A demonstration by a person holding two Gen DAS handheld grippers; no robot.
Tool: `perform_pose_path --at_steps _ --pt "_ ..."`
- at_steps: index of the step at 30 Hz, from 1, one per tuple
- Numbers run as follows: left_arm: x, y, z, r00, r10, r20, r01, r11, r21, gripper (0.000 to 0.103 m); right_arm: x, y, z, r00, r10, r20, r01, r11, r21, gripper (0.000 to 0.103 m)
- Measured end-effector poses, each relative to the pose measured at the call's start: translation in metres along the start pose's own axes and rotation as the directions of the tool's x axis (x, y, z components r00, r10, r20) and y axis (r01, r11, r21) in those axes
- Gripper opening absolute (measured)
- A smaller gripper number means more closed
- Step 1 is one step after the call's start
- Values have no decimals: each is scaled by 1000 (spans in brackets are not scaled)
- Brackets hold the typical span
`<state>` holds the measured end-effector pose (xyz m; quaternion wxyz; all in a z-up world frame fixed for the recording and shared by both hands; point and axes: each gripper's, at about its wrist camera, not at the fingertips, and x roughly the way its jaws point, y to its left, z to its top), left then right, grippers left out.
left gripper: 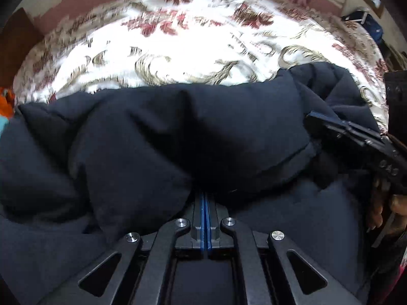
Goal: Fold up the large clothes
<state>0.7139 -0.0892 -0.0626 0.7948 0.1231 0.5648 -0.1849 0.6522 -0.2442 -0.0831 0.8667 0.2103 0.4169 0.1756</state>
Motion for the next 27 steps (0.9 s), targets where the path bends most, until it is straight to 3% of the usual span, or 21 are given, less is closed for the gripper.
perform_pose_path --at_steps 3,5,11,13,17,22,23,25,27 --pt "9 3 3 1000 2 -23 -3 1000 -25 4 23 10 -3 997 -59 -48 56 997 -59 1" --pt "9 3 1 1000 -7 4 8 1000 -19 4 39 8 -2 996 -60 -71 56 997 -60 0" --pt "-17 -19 -20 990 -18 137 0 991 132 3 41 4 -2 997 -43 -58 40 998 -43 0" --pt "-32 -23 -30 982 -73 172 45 985 164 3 38 3 -2 998 -39 -52 37 998 -40 0" --pt "-58 -29 -41 955 -165 245 120 975 187 4 32 4 -3 999 -41 -36 39 999 -35 0" --pt "-79 -33 -33 905 -233 356 189 970 155 4 23 1 -8 999 -43 -27 42 999 -31 0" --pt "-80 -33 -29 902 -223 370 184 973 138 4 22 0 -7 999 -41 -26 40 999 -27 0" --pt "-70 -34 -14 932 -103 347 83 994 72 4 17 -3 -8 999 -30 -24 30 999 -12 0" --pt "-48 -27 1 968 58 246 -53 998 -28 4 12 -3 -7 1000 -14 -13 14 1000 2 1"
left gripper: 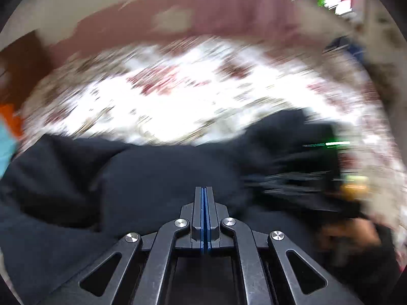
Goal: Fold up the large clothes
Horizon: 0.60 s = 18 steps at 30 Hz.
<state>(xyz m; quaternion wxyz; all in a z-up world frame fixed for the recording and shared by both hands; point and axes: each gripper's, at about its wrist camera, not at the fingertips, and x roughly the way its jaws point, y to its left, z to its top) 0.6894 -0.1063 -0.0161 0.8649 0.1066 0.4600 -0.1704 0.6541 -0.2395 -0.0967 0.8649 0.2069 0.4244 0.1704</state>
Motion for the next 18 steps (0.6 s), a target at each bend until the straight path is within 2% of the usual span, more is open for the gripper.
perform_pose_path --at_steps 1,4,6,10,13,15,18 --pt "12 9 2 999 14 -49 -17 999 -50 4 -3 -1 0 1000 7 3 -7 1000 4 1" --pt "28 29 8 995 -33 -94 17 986 -166 4 -3 3 -1 1000 17 10 -17 1000 -3 1" --pt "39 30 12 992 -18 -124 -2 988 -156 4 1 4 -1 1000 22 2 -22 1000 -10 1" --pt "64 18 12 982 58 -178 -73 994 -80 4 15 1 0 999 31 -31 -31 999 -9 1" --pt "67 24 10 984 48 -174 -63 995 -82 4 25 1 2 999 13 -47 -14 1000 -12 0" --pt "72 28 7 988 31 -150 -46 994 -96 4 29 3 3 999 -10 -43 9 1000 -23 0" --pt "72 27 2 994 44 -101 -54 994 -96 4 37 6 3 998 -55 -31 54 997 -46 0"
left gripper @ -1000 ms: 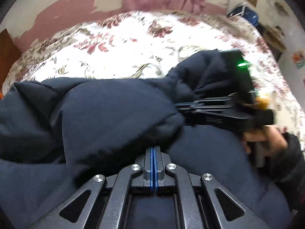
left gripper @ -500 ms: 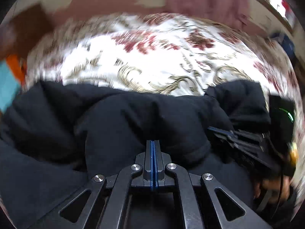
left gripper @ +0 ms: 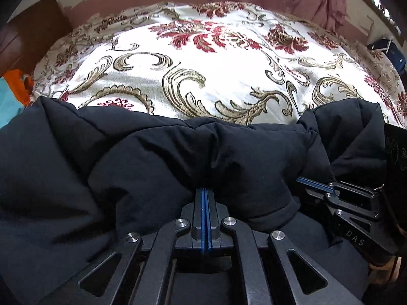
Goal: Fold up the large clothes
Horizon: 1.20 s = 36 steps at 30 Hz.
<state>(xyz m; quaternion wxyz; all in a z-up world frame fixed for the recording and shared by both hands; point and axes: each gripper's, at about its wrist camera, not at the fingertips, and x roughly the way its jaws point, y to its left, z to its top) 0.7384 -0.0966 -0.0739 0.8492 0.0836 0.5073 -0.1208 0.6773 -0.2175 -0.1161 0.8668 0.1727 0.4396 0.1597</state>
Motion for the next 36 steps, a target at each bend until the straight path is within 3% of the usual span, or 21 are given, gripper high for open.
perform_pose_path --at_steps 5,8,10,13,15,16,18,22,26,28,29,30,31,33,36 --pt "-11 -5 -11 992 27 123 -29 999 20 4 -12 -7 -2 996 66 55 -68 997 35 0" --pt "-30 1 -25 978 -36 207 36 999 5 4 -25 -8 -9 994 76 83 -81 995 56 1" --pt "-41 15 -35 963 -126 240 142 989 -52 4 -33 -1 -14 994 47 97 -52 997 48 3" --pt "-49 37 -48 938 -224 263 267 953 -140 4 -52 1 -20 993 10 119 -17 998 58 15" --pt "-55 42 -55 927 -249 282 303 938 -169 4 -65 3 -21 991 10 134 -17 999 51 36" --pt "-62 46 -59 920 -253 300 316 931 -181 4 -73 7 -22 990 -5 143 0 999 34 41" --pt "-72 47 -67 917 -231 324 307 930 -205 4 -83 18 -24 985 -68 160 71 997 -11 51" --pt "-101 46 -84 918 -157 366 253 939 -233 7 -106 31 -33 970 -131 205 147 987 -60 54" --pt "-130 41 -99 912 -139 385 237 946 -220 20 -142 40 -43 954 -144 264 166 984 -61 62" --pt "-146 39 -105 908 -137 395 236 948 -214 33 -158 47 -48 946 -148 289 175 982 -70 69" --pt "-155 39 -109 905 -131 404 233 948 -216 56 -169 53 -52 940 -152 305 182 980 -74 71" --pt "-166 38 -114 898 -118 423 230 947 -225 87 -178 55 -56 936 -152 318 185 980 -77 74" --pt "-179 38 -121 881 -88 464 223 943 -245 95 -192 58 -62 929 -153 338 190 979 -79 75" --pt "-200 39 -133 852 -64 520 226 940 -255 97 -208 63 -67 918 -161 363 200 977 -74 84" --pt "-221 33 -142 858 -46 512 203 945 -255 97 -235 68 -79 901 -162 403 208 975 -75 88"
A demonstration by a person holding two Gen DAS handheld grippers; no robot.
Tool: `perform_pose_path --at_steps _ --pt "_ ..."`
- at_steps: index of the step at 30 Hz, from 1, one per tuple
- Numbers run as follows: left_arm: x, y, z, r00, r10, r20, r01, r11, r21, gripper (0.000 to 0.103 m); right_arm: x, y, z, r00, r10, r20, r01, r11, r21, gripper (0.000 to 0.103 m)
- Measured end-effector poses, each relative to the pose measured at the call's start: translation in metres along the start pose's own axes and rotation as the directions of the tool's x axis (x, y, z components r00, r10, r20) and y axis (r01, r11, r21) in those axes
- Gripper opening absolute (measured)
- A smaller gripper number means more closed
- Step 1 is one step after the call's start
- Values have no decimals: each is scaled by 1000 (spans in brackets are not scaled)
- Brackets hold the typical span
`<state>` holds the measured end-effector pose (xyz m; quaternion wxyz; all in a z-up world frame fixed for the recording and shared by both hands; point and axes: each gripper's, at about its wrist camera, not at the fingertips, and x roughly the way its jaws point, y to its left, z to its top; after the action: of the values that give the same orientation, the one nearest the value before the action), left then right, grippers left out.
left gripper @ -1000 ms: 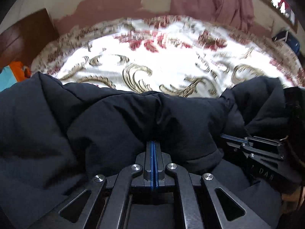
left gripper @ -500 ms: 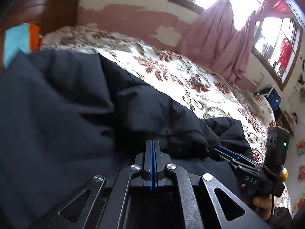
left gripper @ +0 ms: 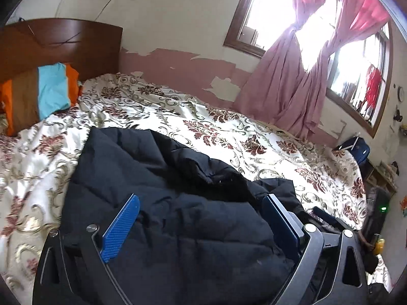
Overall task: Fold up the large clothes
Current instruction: 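Open both tools and lift them away from the jacket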
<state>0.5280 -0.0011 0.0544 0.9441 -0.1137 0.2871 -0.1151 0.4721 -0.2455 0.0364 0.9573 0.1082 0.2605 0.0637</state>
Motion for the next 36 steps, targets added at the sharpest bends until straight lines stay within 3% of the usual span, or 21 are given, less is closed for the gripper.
perform_pose_path --at_steps 10,19,30,36 --pt "-86 -30 -21 994 93 62 -98 991 92 102 -110 10 -7 990 75 123 -72 997 -25 100" --pt "-158 -63 -53 987 89 136 -111 980 166 103 -190 29 -37 981 72 180 -58 995 -79 101" --pt "-229 -82 -90 973 103 207 -150 962 228 103 -258 54 -72 970 67 233 -43 994 -105 101" --pt "-257 -79 -106 975 92 204 -139 963 230 103 -278 71 -91 971 69 231 -29 985 -172 101"
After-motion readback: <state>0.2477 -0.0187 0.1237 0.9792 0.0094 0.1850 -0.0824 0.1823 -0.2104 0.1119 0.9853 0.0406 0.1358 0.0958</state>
